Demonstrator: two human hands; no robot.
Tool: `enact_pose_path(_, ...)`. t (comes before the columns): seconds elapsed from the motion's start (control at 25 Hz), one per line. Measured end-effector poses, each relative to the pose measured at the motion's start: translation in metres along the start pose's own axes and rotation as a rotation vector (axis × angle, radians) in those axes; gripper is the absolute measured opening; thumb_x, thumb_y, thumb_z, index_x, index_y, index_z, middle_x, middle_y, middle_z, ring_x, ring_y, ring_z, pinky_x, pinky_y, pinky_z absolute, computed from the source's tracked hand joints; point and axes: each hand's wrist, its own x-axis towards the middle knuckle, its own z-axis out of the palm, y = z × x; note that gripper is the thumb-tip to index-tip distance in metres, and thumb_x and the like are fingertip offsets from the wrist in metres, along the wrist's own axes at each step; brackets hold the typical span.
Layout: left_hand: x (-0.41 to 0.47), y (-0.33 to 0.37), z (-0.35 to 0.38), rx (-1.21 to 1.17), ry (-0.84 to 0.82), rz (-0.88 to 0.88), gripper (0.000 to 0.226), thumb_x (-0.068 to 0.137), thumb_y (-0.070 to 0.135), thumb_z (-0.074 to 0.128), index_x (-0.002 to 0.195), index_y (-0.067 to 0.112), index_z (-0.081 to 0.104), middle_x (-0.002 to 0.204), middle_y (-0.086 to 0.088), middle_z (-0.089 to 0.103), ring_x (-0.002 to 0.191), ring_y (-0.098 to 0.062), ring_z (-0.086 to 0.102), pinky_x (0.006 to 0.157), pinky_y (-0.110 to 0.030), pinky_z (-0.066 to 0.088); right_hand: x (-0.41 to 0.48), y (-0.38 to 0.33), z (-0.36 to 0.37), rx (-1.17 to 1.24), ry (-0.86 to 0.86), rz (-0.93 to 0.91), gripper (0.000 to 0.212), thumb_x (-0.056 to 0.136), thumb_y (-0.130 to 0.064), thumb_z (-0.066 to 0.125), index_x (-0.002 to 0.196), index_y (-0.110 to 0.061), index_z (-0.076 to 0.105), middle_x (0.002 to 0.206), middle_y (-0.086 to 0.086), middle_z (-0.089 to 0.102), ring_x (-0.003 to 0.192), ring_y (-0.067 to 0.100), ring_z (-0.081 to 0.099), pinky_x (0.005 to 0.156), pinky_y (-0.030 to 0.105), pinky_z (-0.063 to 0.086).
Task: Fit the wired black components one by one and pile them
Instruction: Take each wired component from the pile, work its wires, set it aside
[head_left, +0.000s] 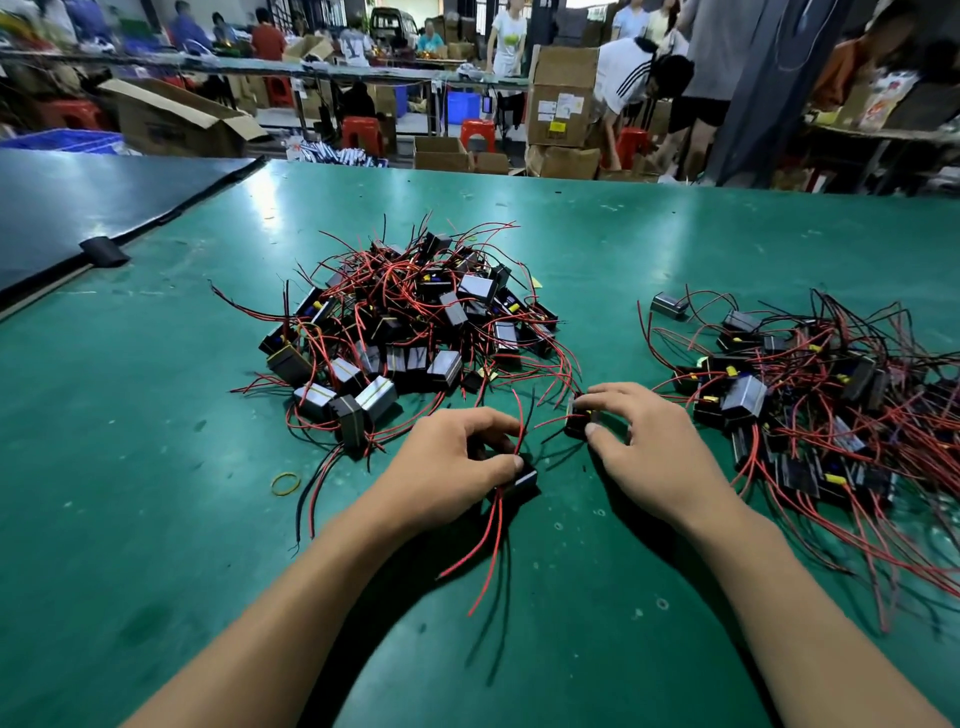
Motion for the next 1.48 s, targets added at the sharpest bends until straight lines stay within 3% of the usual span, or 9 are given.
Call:
enact_pose_path(0.16,0.000,-0.002,-0.019,0.015,-0.063,-0.046,0.023,0.083,0.011,0.073,0.103,0.023,0.073,0.089,0.006,0.074,0.078,-0.018,0.070,0.081,-0.033,0.057,-0.007,-0.005,-0.014,-0.046,-0.001,0.061,0.015,0.081,-0.045,0.075,0.093,-0.037,0.072,0.100,-0.014,0.057,0.098,0.013,0.059,0.090,0.040,0.050)
enact_pose_path(0.4,0.001,-0.002,-0.030,0.001,-0.129,-0.092,0.003,0.083,0.020,0.074,0.084,0.022,0.075,0.072,0.006,0.071,0.062,-0.006,0.056,0.063,-0.021,0.045,-0.011,-0.016,-0.027,-0.135,-0.032,0.082,0.029,0.073,-0.058,0.076,0.070,-0.032,0.065,0.087,-0.011,0.053,0.086,0.012,0.055,0.074,0.034,0.044)
enact_pose_path(0.6,0.000,-0.001,-0.015,-0.114,0.011,-0.015,0.007,0.088,0.019,0.071,0.094,0.017,0.072,0.086,-0.003,0.076,0.080,-0.021,0.071,0.078,-0.035,0.055,-0.013,-0.028,-0.018,-0.152,-0.024,-0.126,0.028,0.080,-0.045,0.077,0.102,-0.028,0.072,0.097,-0.010,0.069,0.095,0.016,0.057,0.087,0.040,0.045)
enact_pose_path(0.72,-0.001,-0.001,-0.008,-0.160,0.046,-0.008,0.020,0.088,0.014,0.070,0.106,0.022,0.069,0.094,0.000,0.075,0.085,-0.013,0.070,0.076,-0.027,0.054,-0.015,-0.027,-0.011,-0.042,-0.010,-0.093,0.011,0.088,-0.032,0.072,0.096,-0.025,0.075,0.091,-0.008,0.072,0.086,0.015,0.064,0.085,0.038,0.051)
enact_pose_path(0.84,-0.003,0.001,-0.006,-0.123,0.133,0.031,0.026,0.086,0.009,0.069,0.108,0.024,0.069,0.095,0.005,0.070,0.081,-0.008,0.065,0.077,-0.027,0.054,-0.015,-0.028,-0.003,0.033,0.035,-0.048,0.013,0.091,-0.020,0.069,0.101,-0.022,0.076,0.096,-0.006,0.073,0.087,0.011,0.064,0.086,0.023,0.046)
enact_pose_path(1.0,-0.006,0.009,-0.005,-0.079,0.238,0.120,0.020,0.085,0.010,0.071,0.100,0.023,0.068,0.091,0.008,0.065,0.081,-0.006,0.059,0.075,-0.028,0.053,-0.015,-0.036,0.005,0.257,0.085,0.100,0.022,0.092,-0.008,0.063,0.105,-0.024,0.072,0.089,-0.012,0.068,0.063,-0.005,0.054,0.065,0.004,0.039)
enact_pose_path(1.12,-0.008,0.011,-0.003,-0.085,0.251,0.152,0.016,0.084,0.009,0.071,0.093,0.021,0.068,0.079,0.010,0.064,0.074,-0.006,0.057,0.071,-0.028,0.050,-0.014,-0.037,0.006,0.462,0.089,0.193,0.022,0.093,-0.006,0.060,0.101,-0.025,0.069,0.082,-0.009,0.064,0.054,0.000,0.049,0.053,0.008,0.040)
enact_pose_path(1.28,-0.007,0.010,0.000,-0.073,0.255,0.181,0.018,0.085,0.006,0.071,0.092,0.023,0.073,0.078,0.023,0.063,0.070,0.000,0.054,0.066,-0.022,0.046,-0.011,-0.037,0.003,0.558,0.118,0.234,0.004,0.094,-0.018,0.066,0.091,-0.021,0.065,0.086,-0.001,0.068,0.056,0.003,0.057,0.056,0.012,0.044)
enact_pose_path(1.48,-0.003,0.007,0.003,-0.027,0.280,0.247,0.027,0.084,-0.004,0.068,0.102,0.015,0.076,0.094,0.003,0.067,0.075,-0.012,0.060,0.071,-0.034,0.052,-0.013,-0.039,0.000,0.640,0.076,0.193,0.014,0.092,-0.028,0.069,0.084,-0.018,0.064,0.075,0.000,0.067,0.058,0.009,0.055,0.061,0.027,0.046)
